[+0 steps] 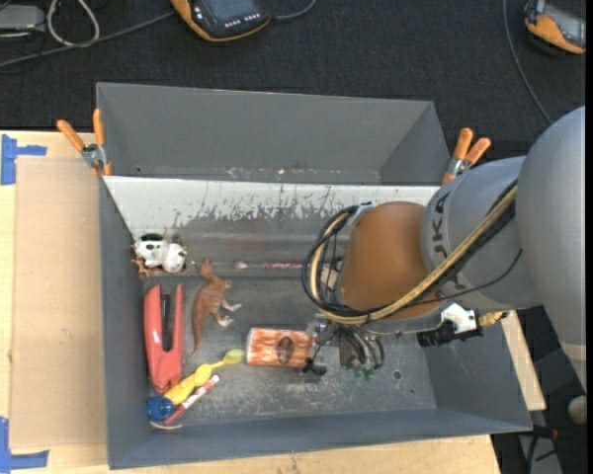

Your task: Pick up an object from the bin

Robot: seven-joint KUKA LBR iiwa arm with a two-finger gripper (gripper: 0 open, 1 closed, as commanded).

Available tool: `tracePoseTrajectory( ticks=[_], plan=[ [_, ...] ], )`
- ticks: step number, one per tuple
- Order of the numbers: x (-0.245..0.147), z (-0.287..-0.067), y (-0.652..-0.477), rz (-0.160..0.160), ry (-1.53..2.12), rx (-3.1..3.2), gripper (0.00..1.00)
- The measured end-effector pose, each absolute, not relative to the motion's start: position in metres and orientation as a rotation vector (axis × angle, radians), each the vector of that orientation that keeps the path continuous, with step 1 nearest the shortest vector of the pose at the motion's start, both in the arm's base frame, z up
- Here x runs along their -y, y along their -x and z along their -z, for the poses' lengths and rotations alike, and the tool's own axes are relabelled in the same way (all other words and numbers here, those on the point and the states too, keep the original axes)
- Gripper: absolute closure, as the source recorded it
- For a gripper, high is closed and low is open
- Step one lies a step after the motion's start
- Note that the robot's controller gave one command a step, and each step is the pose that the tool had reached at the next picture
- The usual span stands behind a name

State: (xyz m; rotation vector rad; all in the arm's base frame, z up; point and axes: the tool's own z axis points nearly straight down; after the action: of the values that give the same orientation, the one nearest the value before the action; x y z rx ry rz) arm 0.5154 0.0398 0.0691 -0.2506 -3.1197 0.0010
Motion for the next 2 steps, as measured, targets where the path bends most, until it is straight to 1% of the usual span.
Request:
tracePoseTrajectory(
  ticks=[1,2],
  plan=[
    [-0.040,-0.069,-0.515,-0.001,0.252,3.120,1.00],
    [-0.044,-0.125,-0.512,-0.003,0.232,3.115,1.00]
  ],
)
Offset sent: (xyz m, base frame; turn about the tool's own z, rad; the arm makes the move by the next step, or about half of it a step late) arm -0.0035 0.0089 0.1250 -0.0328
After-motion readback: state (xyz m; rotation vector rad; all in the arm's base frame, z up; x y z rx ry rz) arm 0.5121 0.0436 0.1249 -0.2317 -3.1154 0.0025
